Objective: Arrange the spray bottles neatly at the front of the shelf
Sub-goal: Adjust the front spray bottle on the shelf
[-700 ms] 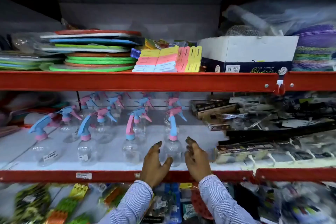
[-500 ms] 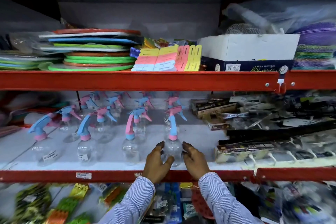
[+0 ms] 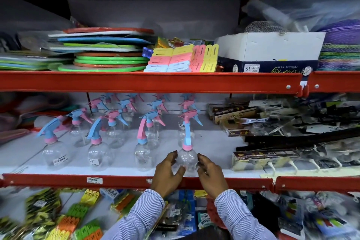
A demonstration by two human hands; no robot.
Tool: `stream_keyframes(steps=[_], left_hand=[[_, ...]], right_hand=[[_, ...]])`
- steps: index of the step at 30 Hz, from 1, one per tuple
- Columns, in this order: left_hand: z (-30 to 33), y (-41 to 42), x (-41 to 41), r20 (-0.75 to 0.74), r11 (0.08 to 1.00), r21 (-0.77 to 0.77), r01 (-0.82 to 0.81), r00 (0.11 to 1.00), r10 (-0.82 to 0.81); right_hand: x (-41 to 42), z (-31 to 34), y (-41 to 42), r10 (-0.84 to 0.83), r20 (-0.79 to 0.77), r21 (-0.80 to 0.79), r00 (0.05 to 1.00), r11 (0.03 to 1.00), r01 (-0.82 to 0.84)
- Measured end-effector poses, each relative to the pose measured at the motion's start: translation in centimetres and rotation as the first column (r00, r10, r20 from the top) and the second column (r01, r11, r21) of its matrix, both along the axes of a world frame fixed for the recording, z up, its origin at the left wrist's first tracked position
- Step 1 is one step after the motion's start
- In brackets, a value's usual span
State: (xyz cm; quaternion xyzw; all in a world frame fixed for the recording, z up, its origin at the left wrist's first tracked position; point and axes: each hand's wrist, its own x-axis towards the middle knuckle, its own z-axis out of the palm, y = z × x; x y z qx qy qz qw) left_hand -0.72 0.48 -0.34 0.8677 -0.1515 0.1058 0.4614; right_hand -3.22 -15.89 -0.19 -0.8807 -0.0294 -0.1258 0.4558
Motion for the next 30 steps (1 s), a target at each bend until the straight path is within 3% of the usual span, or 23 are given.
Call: stream_keyframes(steps=[2, 6, 11, 14, 18, 22, 30], left_hand=[[-0.2, 0.5, -0.6, 0.061, 0.998, 0.046, -0.039, 0.997, 0.036], [-1.6, 2.4, -2.8, 0.242, 0.979, 0.145, -0.141, 0.965, 0.103], [-2.3, 5.2, -5.1, 0.418, 0.92, 0.251, -0.302, 0.891, 0.178], [-2.4, 6.9, -6.0, 0.432, 0.873, 0.335, -0.355, 0.881, 0.192], [-2.5, 9.8, -5.8, 0.385, 0.84, 0.403, -0.363, 0.9, 0.204], [-2.6, 12.2, -4.1, 0.279, 0.902, 0.35, -0.254, 0.947, 0.159], [-1.5, 14.6, 0.9, 0.028, 0.998, 0.068, 0.015, 0.999, -0.017]], right_hand=[[-0.7, -0.5, 0.2, -0.034, 0.032, -0.058, 0.999, 0.998, 0.036], [-3.1, -2.2, 1.3, -0.093, 0.294, -0.276, 0.951, 0.945, 0.178], [-3.7, -3.0, 3.6, 0.182, 0.384, -0.6, 0.905, 0.794, 0.095], [-3.0, -2.8, 5.4, 0.279, 0.362, -0.658, 0.889, 0.752, 0.032], [-2.1, -2.9, 8.6, 0.274, 0.318, -0.634, 0.908, 0.773, -0.011], [-0.6, -3.1, 11.0, 0.214, 0.259, -0.561, 0.942, 0.827, -0.034], [3.3, -0.9, 13.9, 0.105, -0.009, -0.154, 0.994, 0.983, -0.105]])
